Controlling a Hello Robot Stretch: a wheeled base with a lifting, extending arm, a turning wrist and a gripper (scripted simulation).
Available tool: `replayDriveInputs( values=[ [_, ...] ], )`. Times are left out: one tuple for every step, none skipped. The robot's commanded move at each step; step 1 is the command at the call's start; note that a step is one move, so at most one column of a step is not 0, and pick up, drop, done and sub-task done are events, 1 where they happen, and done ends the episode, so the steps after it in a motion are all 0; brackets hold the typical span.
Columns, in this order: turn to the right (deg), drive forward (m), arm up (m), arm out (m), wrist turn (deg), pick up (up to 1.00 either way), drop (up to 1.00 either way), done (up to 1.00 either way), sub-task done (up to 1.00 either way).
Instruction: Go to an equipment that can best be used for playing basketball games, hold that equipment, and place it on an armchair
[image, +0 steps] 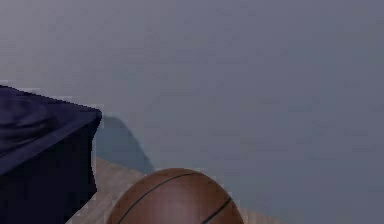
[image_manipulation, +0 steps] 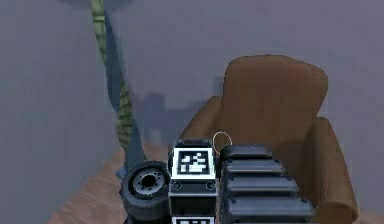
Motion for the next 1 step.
replayDriveInputs(
  values=[
    [39.0,0.00,0.00,0.00,0.0,0.00,0.00,0.00,0.00]
  ],
)
